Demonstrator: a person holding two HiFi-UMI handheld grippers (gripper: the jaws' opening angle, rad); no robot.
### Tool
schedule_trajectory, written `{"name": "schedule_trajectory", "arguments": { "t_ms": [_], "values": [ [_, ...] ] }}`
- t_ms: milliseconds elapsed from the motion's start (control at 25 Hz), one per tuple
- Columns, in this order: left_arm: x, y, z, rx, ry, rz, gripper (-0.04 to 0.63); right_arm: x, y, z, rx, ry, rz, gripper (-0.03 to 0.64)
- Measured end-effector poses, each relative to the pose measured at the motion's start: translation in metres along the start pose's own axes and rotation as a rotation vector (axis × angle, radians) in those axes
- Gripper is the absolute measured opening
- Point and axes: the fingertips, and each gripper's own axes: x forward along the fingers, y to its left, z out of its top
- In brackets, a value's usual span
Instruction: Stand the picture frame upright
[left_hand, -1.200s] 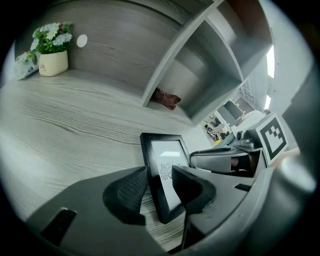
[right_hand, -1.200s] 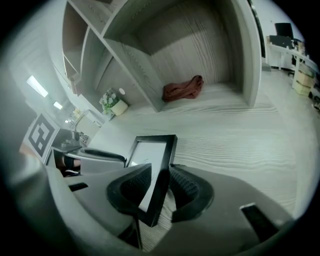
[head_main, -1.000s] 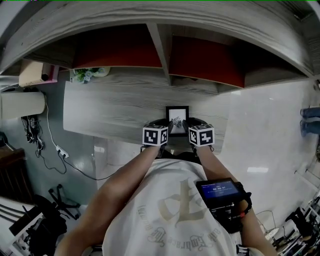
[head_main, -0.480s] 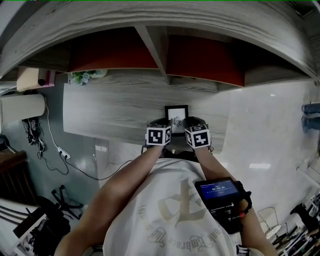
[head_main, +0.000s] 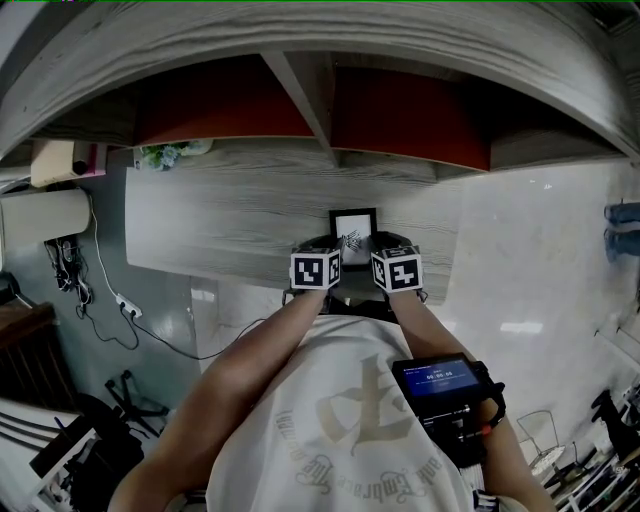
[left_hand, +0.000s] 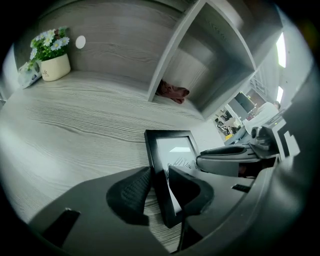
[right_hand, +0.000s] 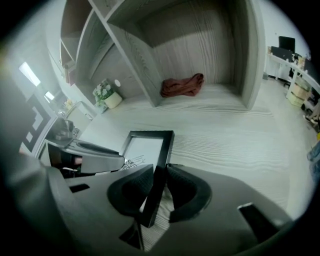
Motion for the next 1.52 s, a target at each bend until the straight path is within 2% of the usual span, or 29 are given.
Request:
{"name": "schedule_trajectory", "arguments": {
  "t_ms": [480, 880, 1520],
  "values": [
    [0.000, 0.000, -0.001, -0.056, -0.020, -0.043, 0.104, -0.002, 0.000, -0.001, 0.019, -0.021, 0.060, 0.091],
    [-0.007, 0.000, -0.007, -0.020, -0.033, -0.010, 0.101, -0.006, 0.007, -0.006, 0.006, -0.047, 0.102, 0.091],
    [-0.039, -0.004, 0.007, 0.049, -0.161, 0.032, 0.088, -0.031, 0.026, 0.011, -0.048, -0.148, 0.189, 0.083]
  ]
}}
